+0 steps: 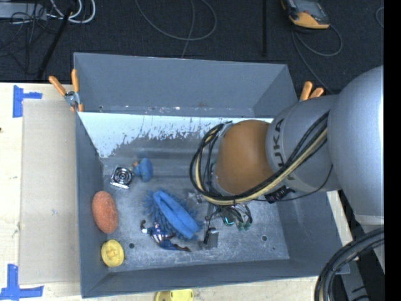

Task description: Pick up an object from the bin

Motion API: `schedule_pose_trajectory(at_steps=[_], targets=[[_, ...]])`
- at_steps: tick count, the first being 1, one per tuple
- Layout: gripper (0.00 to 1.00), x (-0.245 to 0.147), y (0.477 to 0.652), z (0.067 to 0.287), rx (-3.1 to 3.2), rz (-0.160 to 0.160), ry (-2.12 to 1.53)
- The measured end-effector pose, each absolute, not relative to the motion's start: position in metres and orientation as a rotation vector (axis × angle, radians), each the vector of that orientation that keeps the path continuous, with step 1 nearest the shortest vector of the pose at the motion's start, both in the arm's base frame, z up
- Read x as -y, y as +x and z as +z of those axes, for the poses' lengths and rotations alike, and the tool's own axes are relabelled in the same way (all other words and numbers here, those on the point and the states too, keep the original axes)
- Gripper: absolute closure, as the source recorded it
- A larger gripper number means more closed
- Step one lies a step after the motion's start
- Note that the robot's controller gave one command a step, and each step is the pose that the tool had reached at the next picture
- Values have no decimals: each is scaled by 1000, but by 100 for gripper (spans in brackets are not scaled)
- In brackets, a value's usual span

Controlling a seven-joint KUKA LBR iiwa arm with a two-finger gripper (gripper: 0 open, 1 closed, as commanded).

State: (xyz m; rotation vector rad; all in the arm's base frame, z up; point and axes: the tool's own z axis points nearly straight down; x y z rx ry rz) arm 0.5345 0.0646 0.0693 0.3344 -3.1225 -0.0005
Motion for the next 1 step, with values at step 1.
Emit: schedule_pose_trajectory(at_steps=[1], targets=[[0, -96, 546, 70, 3122, 1, 354]])
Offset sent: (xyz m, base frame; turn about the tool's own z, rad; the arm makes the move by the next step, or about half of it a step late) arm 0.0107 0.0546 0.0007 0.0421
